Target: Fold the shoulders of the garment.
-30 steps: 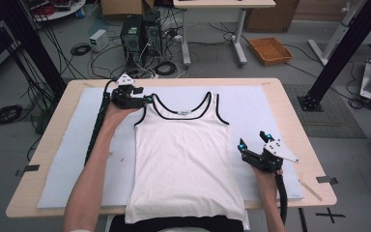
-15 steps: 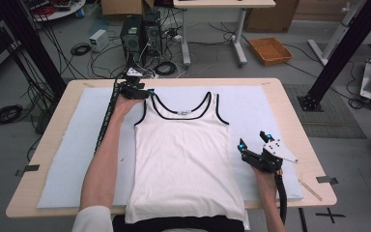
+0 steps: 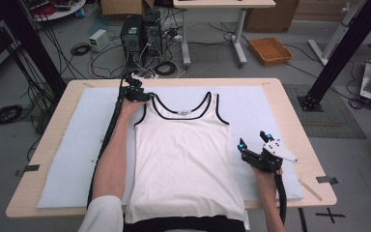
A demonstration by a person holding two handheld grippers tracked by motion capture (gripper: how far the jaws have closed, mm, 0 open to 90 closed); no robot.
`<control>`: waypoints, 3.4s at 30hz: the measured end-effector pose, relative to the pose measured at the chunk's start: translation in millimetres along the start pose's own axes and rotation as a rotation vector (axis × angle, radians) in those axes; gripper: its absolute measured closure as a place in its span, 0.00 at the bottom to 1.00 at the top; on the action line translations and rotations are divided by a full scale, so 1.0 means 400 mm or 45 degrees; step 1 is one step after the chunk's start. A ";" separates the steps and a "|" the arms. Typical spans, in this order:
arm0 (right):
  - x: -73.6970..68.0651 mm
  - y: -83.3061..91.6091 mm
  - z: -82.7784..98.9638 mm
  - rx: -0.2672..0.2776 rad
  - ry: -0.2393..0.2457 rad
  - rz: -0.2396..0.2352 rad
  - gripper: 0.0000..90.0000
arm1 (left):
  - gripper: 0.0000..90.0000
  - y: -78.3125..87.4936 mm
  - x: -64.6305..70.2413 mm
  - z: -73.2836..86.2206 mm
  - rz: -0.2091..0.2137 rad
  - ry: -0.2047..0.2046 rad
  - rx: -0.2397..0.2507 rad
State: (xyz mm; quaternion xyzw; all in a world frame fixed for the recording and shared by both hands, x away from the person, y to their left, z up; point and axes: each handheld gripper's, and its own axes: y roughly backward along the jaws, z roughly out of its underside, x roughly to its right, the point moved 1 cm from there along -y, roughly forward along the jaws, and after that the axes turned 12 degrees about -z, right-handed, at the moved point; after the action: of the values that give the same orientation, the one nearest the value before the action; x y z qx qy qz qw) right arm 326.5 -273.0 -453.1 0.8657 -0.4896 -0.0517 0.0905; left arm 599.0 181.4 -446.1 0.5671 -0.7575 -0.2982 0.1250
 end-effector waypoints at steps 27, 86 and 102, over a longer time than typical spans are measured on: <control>-0.007 -0.005 -0.001 -0.027 0.023 0.019 0.21 | 0.93 -0.021 0.015 0.010 0.041 -0.092 0.027; -0.012 -0.005 0.000 -0.025 0.049 0.022 0.21 | 0.95 0.455 0.284 0.274 0.624 -0.309 0.105; -0.012 -0.004 0.000 -0.022 0.053 0.023 0.21 | 0.90 0.465 0.301 0.318 0.671 -0.322 0.071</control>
State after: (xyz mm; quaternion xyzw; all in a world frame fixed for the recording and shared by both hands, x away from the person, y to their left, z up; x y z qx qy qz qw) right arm 325.2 -267.9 -453.4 0.8613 -0.4950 -0.0373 0.1086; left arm 346.7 141.6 -454.1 0.3123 -0.8962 -0.3028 0.0870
